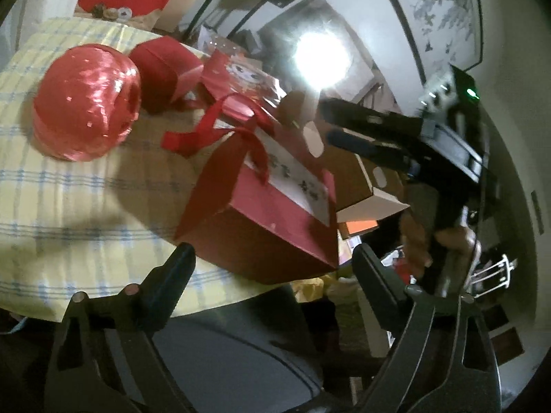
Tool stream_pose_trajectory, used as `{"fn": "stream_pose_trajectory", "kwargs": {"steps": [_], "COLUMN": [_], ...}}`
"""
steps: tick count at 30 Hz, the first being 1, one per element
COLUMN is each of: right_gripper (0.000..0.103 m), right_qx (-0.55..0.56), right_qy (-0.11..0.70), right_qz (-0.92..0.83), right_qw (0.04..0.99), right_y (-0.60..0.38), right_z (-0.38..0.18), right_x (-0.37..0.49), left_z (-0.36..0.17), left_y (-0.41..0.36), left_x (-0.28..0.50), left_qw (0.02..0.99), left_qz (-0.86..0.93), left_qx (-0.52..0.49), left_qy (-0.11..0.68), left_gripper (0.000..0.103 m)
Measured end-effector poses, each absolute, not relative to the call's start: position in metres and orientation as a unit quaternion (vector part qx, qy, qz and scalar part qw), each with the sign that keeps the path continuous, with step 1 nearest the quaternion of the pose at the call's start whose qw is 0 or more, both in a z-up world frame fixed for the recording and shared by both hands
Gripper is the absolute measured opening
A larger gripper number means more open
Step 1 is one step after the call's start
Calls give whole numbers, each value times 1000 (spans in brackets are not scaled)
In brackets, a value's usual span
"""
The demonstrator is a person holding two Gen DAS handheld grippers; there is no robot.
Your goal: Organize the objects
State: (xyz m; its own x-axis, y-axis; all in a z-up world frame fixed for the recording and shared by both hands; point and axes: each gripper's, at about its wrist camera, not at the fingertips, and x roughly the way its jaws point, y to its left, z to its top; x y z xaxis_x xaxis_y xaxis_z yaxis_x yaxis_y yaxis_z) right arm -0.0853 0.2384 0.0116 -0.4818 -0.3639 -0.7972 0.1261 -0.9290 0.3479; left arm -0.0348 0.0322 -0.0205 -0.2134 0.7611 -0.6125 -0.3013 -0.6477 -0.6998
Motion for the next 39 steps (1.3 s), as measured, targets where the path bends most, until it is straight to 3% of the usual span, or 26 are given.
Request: {"fn": "stream_pose_trajectory", "kwargs": {"steps": [3, 12, 22, 32, 33, 35, 39], "right_gripper": [83, 83, 82, 78, 77, 75, 74], "right_qx": [513, 554, 556, 569, 571, 572, 567], "right_qy": [-101, -84, -199, -180, -182, -194, -189], "right_qz": [-840, -815, -784, -784, -781, -776, -781], "right_qw": [146, 146, 194, 173, 175, 184, 184], "right_y": [232, 225, 235, 239, 238, 239, 237], "right_z": [-2, -24, -23, -35, -38, -41, -39], "right_x": [-99, -104, -95, -80, -80, -79, -75], "left_z": [-24, -34, -22, -36, -38, -38, -40], "left_y": [41, 53, 27, 24, 26, 30, 29], "left_x": [-35, -51, -88, -68, -66, -62, -61], "left_qw": [363, 350, 334, 330, 333, 339, 321], "left_qz": [738, 745, 768, 754, 752, 748, 752], "left_qx": [-521, -523, -496, -524, -526, -529, -534], "left_qy": [-230, -223, -230, -218, -217, -215, -216], "left_gripper": [83, 82, 83, 82, 82, 67, 61]}}
